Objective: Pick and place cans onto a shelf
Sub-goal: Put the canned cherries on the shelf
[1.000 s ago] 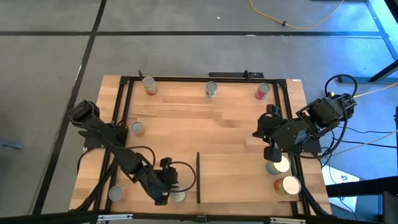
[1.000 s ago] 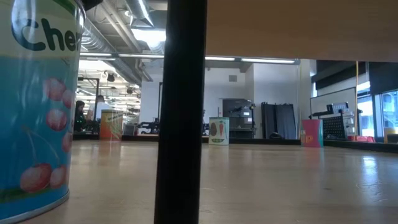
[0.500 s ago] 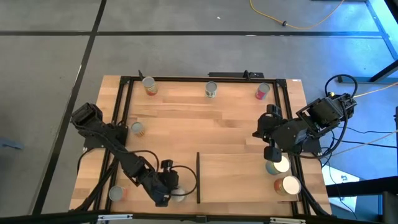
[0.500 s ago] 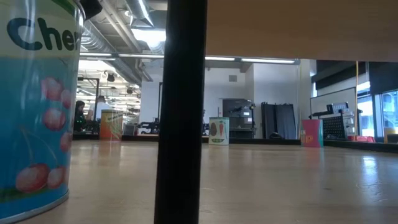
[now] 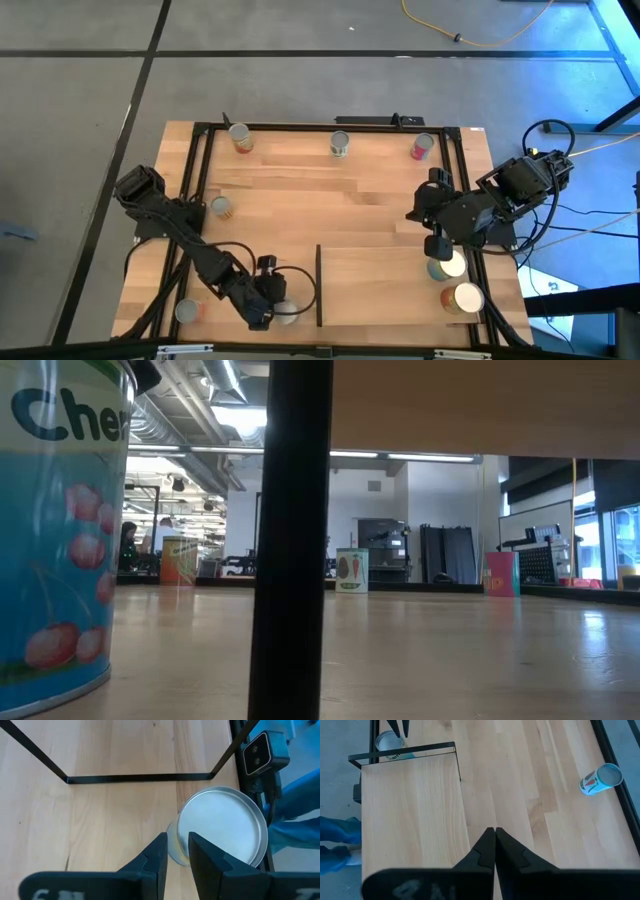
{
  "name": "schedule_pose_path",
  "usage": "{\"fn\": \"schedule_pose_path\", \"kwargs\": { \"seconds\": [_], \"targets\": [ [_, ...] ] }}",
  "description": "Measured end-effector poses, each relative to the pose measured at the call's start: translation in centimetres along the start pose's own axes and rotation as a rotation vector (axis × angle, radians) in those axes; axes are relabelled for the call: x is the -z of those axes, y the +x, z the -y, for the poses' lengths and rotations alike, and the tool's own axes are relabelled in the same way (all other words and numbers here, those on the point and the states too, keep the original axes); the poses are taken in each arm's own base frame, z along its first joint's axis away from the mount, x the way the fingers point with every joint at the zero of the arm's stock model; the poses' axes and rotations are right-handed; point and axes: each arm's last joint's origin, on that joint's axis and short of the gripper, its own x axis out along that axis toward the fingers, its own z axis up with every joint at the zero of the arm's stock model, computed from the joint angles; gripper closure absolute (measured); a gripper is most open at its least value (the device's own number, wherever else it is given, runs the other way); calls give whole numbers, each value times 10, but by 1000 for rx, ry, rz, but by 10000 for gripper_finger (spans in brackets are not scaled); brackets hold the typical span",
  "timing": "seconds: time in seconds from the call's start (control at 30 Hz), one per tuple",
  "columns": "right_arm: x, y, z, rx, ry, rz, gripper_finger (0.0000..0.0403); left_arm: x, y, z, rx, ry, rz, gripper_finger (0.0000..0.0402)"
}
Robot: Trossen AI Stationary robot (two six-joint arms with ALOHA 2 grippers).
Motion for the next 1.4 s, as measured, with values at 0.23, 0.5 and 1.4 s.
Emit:
{"fn": "schedule_pose_path", "kwargs": {
  "seconds": [0.23, 0.5, 1.4],
  "targets": [
    [0, 0, 0, 0, 0, 0, 397, -1, 0, -1, -3, -3, -1, 331],
    [0, 0, 0, 0, 0, 0, 397, -3, 2, -4, 5, -30, -11, 331],
    [0, 0, 0, -8, -4, -5, 397, -7, 25, -4, 81, -77, -25, 335]
  ]
}}
